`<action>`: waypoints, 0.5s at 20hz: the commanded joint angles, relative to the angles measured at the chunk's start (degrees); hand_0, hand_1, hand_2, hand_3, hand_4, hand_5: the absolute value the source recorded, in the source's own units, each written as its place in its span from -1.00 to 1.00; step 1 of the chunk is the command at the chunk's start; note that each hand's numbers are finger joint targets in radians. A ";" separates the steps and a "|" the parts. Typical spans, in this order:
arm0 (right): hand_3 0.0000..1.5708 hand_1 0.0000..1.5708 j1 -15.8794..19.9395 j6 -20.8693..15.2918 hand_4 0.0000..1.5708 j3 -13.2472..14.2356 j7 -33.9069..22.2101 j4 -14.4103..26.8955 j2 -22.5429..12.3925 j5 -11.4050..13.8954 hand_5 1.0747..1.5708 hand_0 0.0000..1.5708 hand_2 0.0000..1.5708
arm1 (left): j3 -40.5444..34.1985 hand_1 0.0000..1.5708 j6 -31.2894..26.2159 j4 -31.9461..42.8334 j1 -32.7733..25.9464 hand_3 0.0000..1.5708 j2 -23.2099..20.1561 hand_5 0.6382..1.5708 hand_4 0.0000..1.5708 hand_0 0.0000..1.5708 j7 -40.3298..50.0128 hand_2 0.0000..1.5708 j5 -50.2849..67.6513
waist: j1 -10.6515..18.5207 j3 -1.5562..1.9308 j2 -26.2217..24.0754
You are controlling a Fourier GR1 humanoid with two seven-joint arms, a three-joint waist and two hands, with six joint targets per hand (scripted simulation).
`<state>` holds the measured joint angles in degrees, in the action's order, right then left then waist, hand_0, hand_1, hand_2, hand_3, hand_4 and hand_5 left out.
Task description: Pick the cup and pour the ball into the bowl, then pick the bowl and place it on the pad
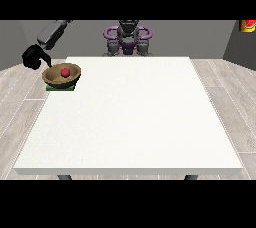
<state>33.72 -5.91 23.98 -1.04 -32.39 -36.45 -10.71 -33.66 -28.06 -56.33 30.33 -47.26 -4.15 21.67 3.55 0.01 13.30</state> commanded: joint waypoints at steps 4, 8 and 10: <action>-0.04 0.85 0.50 -3.23 -1.00 -0.68 2.15 -1.68 6.68 -1.01 0.88 0.85 0.76 | -1.11 -1.00 -1.00 5.33 -0.51 -1.00 -2.89 0.99 0.51 -1.00 -3.35 -1.00 -0.80 | -1.13 -0.05 -0.04; 0.16 0.60 4.27 -1.12 -0.85 2.59 5.98 2.04 -1.86 -1.52 0.83 0.60 0.72 | -1.40 -1.00 0.28 -0.13 1.73 -1.00 -3.16 0.99 0.52 -1.00 -2.25 -1.00 1.37 | 1.70 0.06 6.93; 0.33 0.19 1.49 1.77 -0.79 0.49 3.88 1.08 -1.92 -0.58 0.75 0.19 0.40 | -1.98 -1.00 -1.53 3.61 -1.29 -1.00 -3.17 0.99 0.52 -1.00 -6.66 -1.00 -0.07 | 0.40 -0.01 4.77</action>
<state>36.34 -7.68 24.76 2.52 -31.80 -35.88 -11.40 -34.64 -28.99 -54.11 30.71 -49.76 -7.36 22.18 4.26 -0.02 17.04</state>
